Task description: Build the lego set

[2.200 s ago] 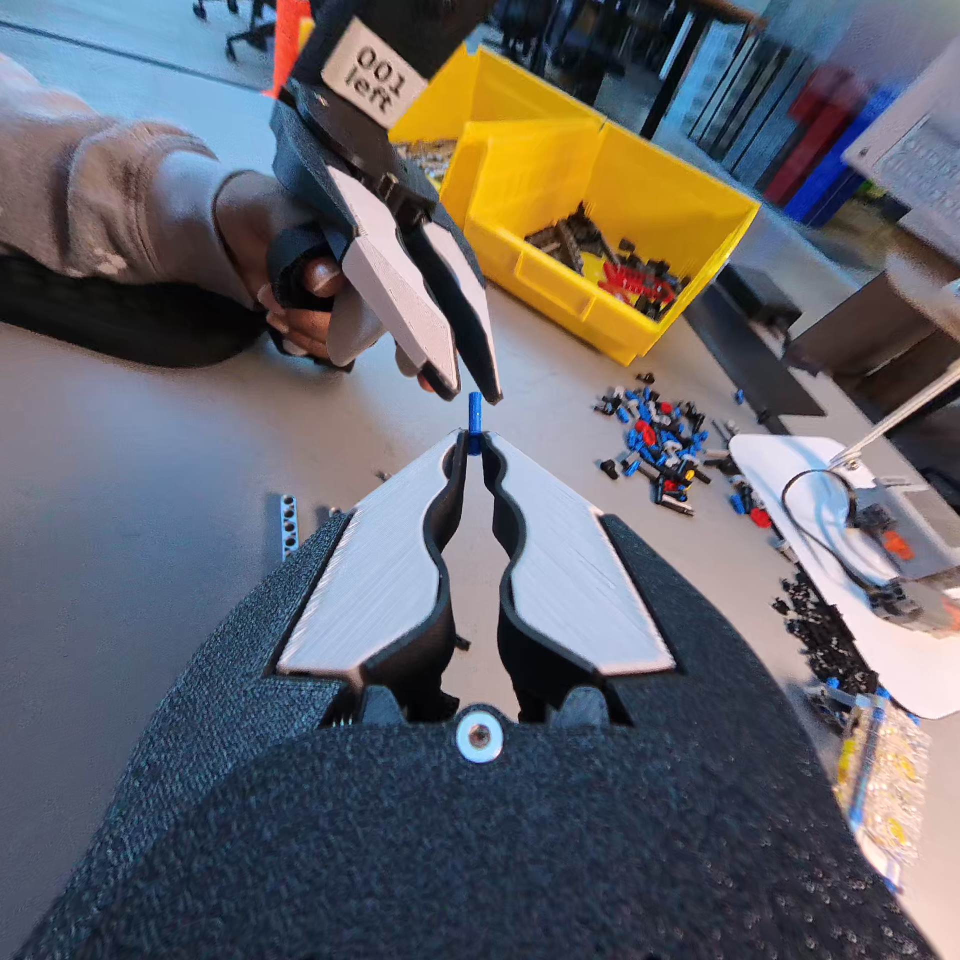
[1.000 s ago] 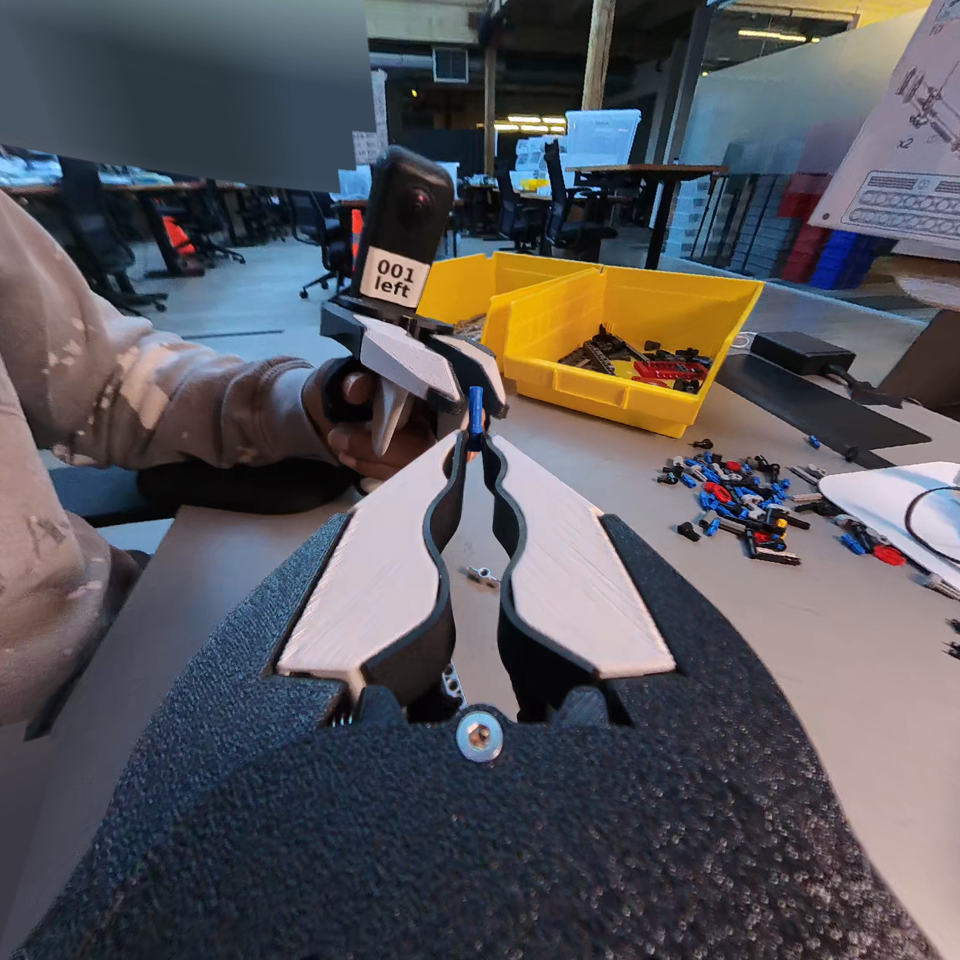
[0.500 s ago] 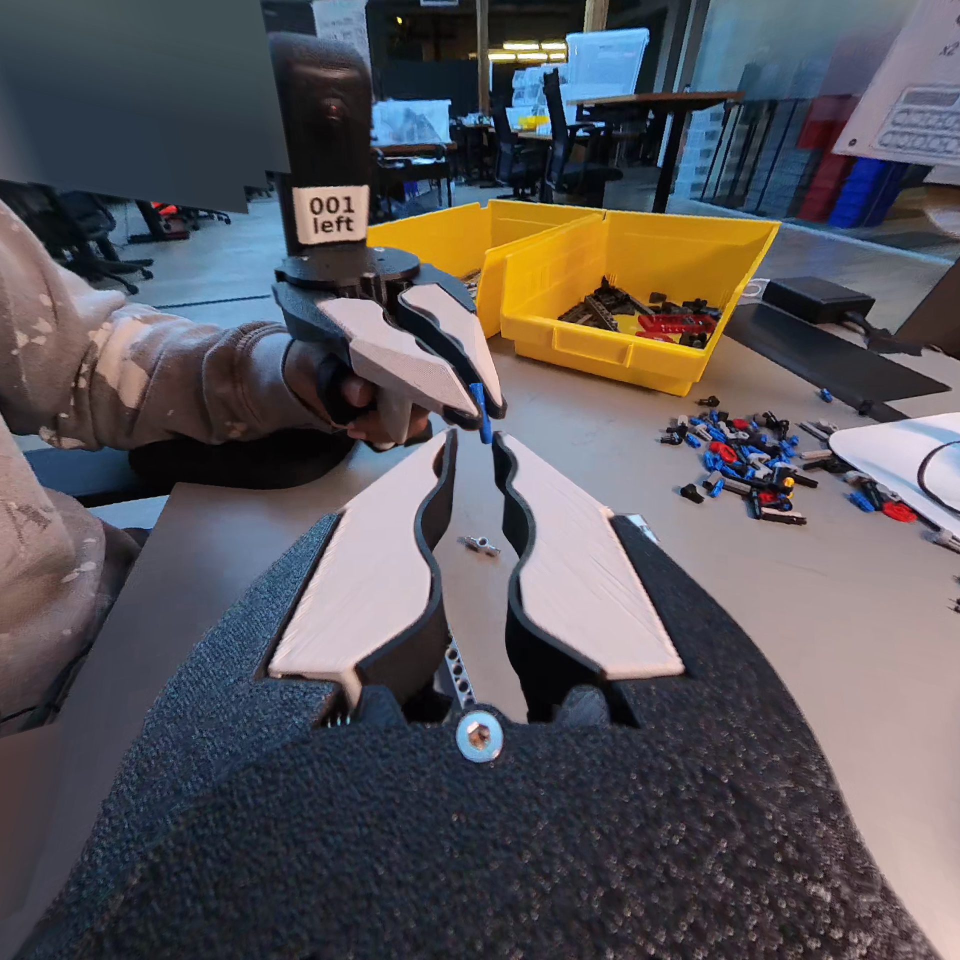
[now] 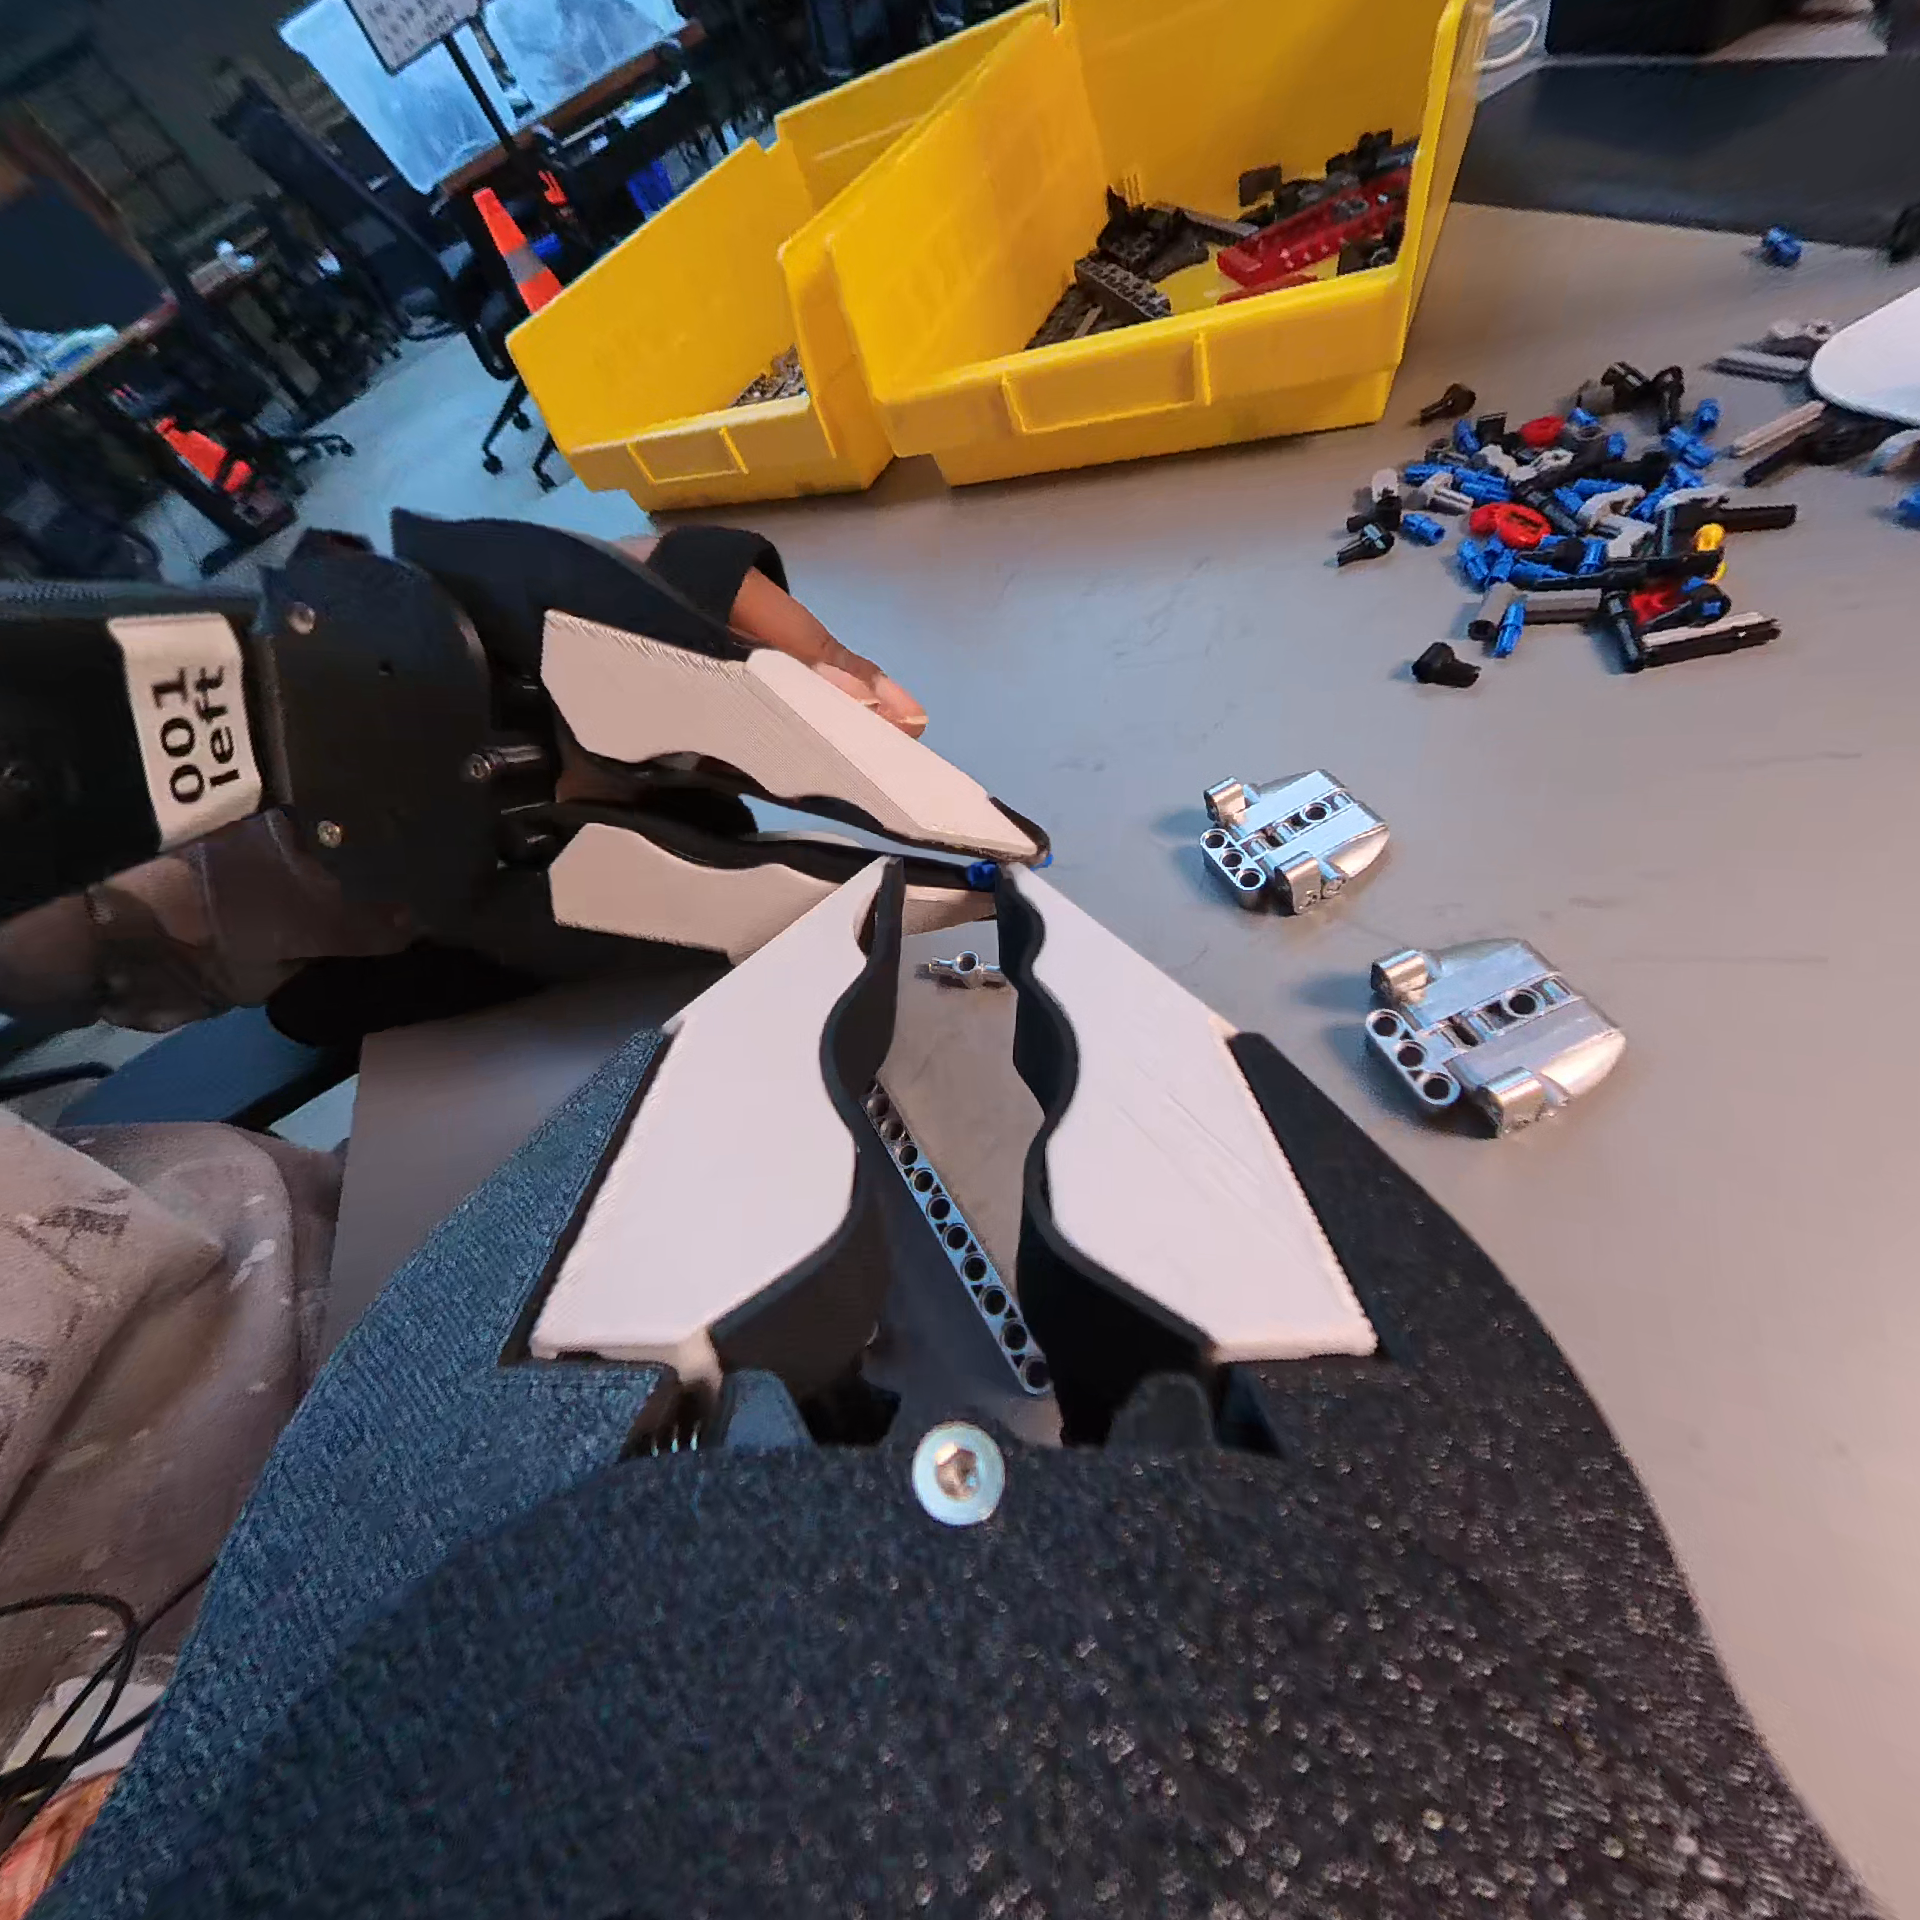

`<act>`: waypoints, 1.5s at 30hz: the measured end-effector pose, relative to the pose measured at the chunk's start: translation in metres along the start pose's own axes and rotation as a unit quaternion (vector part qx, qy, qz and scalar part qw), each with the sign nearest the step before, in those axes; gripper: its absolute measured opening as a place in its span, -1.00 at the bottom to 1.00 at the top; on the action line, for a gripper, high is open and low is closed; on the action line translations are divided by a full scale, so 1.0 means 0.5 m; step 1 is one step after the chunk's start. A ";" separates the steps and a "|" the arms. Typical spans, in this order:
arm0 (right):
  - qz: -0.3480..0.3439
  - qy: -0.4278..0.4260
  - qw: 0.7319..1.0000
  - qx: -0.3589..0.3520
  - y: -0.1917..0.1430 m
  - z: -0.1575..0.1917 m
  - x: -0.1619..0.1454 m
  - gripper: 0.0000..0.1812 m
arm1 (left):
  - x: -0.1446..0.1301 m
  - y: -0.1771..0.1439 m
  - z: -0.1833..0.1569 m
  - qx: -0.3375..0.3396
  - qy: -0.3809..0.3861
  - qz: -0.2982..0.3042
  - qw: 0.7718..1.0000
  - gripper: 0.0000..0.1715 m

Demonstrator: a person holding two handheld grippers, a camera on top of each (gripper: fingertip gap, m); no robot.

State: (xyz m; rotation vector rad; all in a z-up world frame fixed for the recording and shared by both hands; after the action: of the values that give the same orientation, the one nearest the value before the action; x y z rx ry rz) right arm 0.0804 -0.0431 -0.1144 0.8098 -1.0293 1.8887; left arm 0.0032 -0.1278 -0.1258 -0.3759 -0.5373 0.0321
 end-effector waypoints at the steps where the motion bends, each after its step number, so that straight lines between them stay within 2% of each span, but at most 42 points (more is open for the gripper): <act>1: 0.001 0.006 1.000 -0.005 0.002 -0.001 -0.001 -0.83 | 0.000 0.002 -0.003 0.005 0.019 0.009 1.000 -0.97; 5: 0.013 0.043 0.999 0.002 0.005 -0.008 -0.007 -0.86 | 0.000 0.004 -0.012 0.017 0.063 0.023 0.998 -0.97; 8: 0.008 0.057 0.998 0.016 0.001 -0.011 -0.005 -1.00 | 0.004 0.001 -0.011 0.018 0.057 0.013 0.998 -0.97; 12: 0.010 0.049 0.998 0.027 -0.010 -0.014 -0.002 -1.00 | 0.009 -0.005 -0.010 0.021 0.056 -0.003 0.998 -0.98; 16: 0.006 0.033 0.999 0.007 -0.016 -0.020 0.004 -1.00 | 0.006 -0.007 -0.002 0.000 -0.006 -0.026 1.000 -0.98; 20: -0.011 0.029 0.999 0.012 -0.035 -0.028 0.015 -1.00 | 0.012 -0.018 0.016 -0.018 -0.087 -0.073 0.993 -0.98; 22: -0.013 0.024 0.999 0.017 -0.040 -0.029 0.018 -0.99 | 0.010 -0.020 0.022 -0.019 -0.102 -0.079 0.991 -0.97; 25: -0.002 0.030 0.998 0.046 -0.036 -0.015 0.016 -0.83 | 0.005 -0.015 0.018 -0.018 -0.088 -0.064 0.994 -0.97; 27: 0.005 0.025 0.999 0.038 -0.024 -0.008 0.010 -0.80 | 0.008 -0.013 0.011 -0.015 -0.066 -0.057 0.996 -0.97; 29: 0.010 0.029 0.999 0.029 -0.015 -0.009 0.004 -0.81 | 0.010 -0.011 0.004 -0.011 -0.037 -0.047 0.998 -0.99; 32: 0.014 0.038 0.999 0.025 -0.015 -0.018 0.000 -0.95 | 0.012 -0.011 -0.003 -0.007 -0.010 -0.042 0.999 -0.98; 36: 0.016 0.032 0.999 0.033 -0.015 -0.017 -0.001 -0.96 | 0.013 -0.013 -0.004 -0.008 -0.002 -0.046 0.999 -0.98; 38: 0.016 0.032 0.998 0.043 -0.018 -0.018 -0.001 -0.96 | 0.013 -0.014 -0.001 -0.019 -0.029 -0.058 0.998 -0.98; 41: 0.004 0.025 0.997 0.067 -0.029 -0.017 0.008 -0.96 | 0.013 -0.020 0.013 -0.046 -0.109 -0.092 0.989 -0.97; 45: -0.028 -0.002 0.994 0.107 -0.056 -0.010 0.026 -0.96 | 0.009 -0.035 0.040 -0.089 -0.219 -0.153 0.960 -0.87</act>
State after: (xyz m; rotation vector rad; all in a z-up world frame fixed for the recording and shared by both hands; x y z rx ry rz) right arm 0.0983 -0.0251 -0.0962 0.9537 -0.8066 1.9728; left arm -0.0039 -0.1366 -0.1015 -0.4608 -1.0365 -0.2386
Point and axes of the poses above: each gripper's, where its closed fingertips meet, y out along the fingers, x out of its top, z = x × y across the jaws, the point moved 8 cm from there along -y, back along the fingers, and after that the axes turned 8 degrees about y, right-handed, at the moved point
